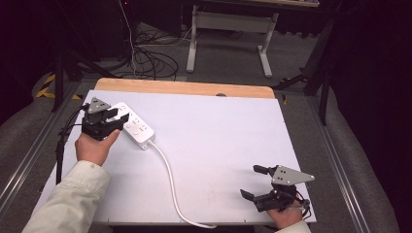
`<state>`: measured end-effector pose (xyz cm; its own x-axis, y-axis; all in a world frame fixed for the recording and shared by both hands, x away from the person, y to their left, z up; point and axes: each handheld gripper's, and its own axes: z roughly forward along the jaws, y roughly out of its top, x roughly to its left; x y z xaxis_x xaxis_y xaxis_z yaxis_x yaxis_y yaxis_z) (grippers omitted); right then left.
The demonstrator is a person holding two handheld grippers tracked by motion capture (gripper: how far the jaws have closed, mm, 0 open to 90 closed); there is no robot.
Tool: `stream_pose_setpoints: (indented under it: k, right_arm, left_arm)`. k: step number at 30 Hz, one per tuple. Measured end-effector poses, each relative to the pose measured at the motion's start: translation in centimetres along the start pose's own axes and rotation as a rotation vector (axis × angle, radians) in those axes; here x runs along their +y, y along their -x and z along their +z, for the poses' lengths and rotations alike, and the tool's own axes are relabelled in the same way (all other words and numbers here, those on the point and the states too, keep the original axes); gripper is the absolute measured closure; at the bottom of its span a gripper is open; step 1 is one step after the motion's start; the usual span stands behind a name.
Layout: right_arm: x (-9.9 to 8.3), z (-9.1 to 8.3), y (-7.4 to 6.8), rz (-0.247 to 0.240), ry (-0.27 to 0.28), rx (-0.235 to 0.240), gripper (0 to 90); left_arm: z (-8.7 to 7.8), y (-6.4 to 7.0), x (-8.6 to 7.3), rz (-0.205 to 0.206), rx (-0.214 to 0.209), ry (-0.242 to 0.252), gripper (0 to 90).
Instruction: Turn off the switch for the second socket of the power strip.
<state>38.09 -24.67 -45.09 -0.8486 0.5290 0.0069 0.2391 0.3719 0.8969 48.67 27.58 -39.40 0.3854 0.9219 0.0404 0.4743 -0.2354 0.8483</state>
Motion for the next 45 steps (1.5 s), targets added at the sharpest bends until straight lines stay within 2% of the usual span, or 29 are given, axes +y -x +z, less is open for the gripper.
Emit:
stream_pose_setpoints:
  k: [7,12,14,17,19,25,27,30,33,35,39,45]
  right_arm:
    - [0.0,0.0,0.0,0.001,0.0,-0.003,7.9]
    - [0.0,0.0,0.0,0.002,0.0,-0.001,7.9]
    - [0.0,0.0,0.0,0.004,0.003,0.001,7.9]
    - [0.0,0.0,0.0,0.006,0.003,0.002,7.9]
    - [0.0,0.0,0.0,0.006,0.002,0.001,7.9]
    - [0.0,0.0,0.0,0.005,0.003,0.002,7.9]
    - [0.0,0.0,0.0,0.004,0.002,0.001,7.9]
    - [0.0,0.0,0.0,0.004,0.001,0.001,7.9]
    - [0.0,0.0,0.0,0.004,0.001,0.001,7.9]
    - [0.0,0.0,0.0,0.002,-0.001,-0.001,7.9]
    - [0.0,0.0,0.0,0.003,0.0,0.0,7.9]
    - [0.0,0.0,-0.1,0.001,0.002,-0.001,7.9]
  left_arm:
    - [-0.7,0.2,0.3,0.001,-0.023,0.004,49.5]
    - [-1.7,0.6,0.4,-0.002,-0.046,0.033,47.0]
    - [-2.2,0.7,0.4,-0.007,-0.069,0.043,43.4]
    - [-2.8,0.9,0.3,-0.021,-0.119,0.056,30.5]
    - [-3.4,1.3,0.2,-0.026,-0.16,0.072,26.3]
    - [-5.2,2.6,-0.1,0.042,-0.19,0.1,17.4]
    - [-5.9,3.0,-0.3,0.052,-0.212,0.12,17.7]
    - [-6.8,3.5,-1.0,0.076,-0.211,0.165,17.4]
    - [-7.5,3.7,-1.6,0.053,-0.248,0.17,17.0]
    - [-7.9,3.8,-2.1,0.054,-0.284,0.179,18.1]
    - [-8.3,4.2,-3.2,0.062,-0.326,0.174,20.1]
    - [-8.8,5.2,-4.8,0.105,-0.316,0.174,19.1]
